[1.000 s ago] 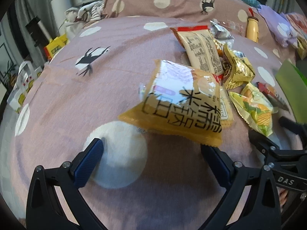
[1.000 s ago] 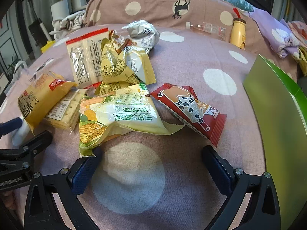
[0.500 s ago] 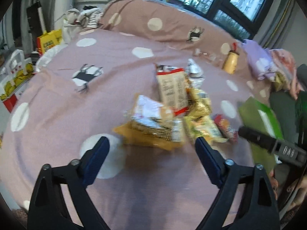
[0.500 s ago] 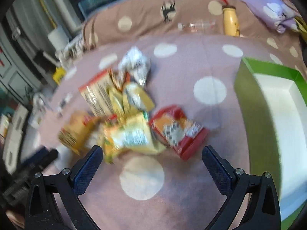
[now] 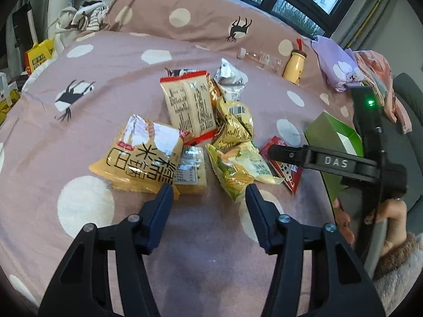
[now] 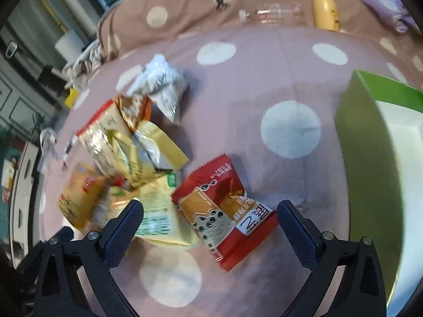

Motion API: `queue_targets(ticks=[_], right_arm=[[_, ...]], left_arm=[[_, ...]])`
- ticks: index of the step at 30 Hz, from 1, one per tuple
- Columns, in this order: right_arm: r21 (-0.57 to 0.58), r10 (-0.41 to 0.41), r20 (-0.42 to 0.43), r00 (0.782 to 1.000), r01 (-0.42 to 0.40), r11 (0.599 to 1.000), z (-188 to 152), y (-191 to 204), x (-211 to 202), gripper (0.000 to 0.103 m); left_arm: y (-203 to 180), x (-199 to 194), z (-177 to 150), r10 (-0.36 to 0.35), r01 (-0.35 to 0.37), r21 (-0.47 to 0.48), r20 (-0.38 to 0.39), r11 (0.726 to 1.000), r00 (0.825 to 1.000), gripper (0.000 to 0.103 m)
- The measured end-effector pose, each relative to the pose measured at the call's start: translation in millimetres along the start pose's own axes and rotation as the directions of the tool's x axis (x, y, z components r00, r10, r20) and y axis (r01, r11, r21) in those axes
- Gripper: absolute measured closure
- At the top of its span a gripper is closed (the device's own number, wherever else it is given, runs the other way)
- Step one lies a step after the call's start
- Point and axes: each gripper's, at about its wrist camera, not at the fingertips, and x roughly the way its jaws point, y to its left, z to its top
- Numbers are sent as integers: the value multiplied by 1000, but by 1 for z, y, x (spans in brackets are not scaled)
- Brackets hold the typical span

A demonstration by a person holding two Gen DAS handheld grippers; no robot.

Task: Organize snacks
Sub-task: 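Grasp the red-and-white snack packet with the right tool and lift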

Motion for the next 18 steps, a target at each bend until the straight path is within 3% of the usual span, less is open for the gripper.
queue_targets(ticks=[2,5,7,8,10,18], right_arm=[[-7,11,-16,1000,-11,1000,0,-4,6,22],[7,-35,-22,999,35,999,-5,-13,9,46],[-1,-28,-13,1000,28,1000,-8,-16,5,82],[11,8,-20,1000,-7,1000,-8,-17,4,93],[30,50,-24,998,-49,998,-13,-18,4,98],[-34,21,21,1000,-21,999,-29,4,-19,100]], left_arm=[[1,-1,1,7,-7,6,-1,1000,1000,48],[3,-2,0,9,-9,4,0,1000,1000,48],[4,-3,-1,5,-5,1,-1,1000,1000,48],[4,-4,-1,7,-7,2,1,1000,1000,48],[4,-7,-1,11,-11,5,5,1000,1000,48],[13,-19,-2,19,-19,-2,17,1000,1000,48]])
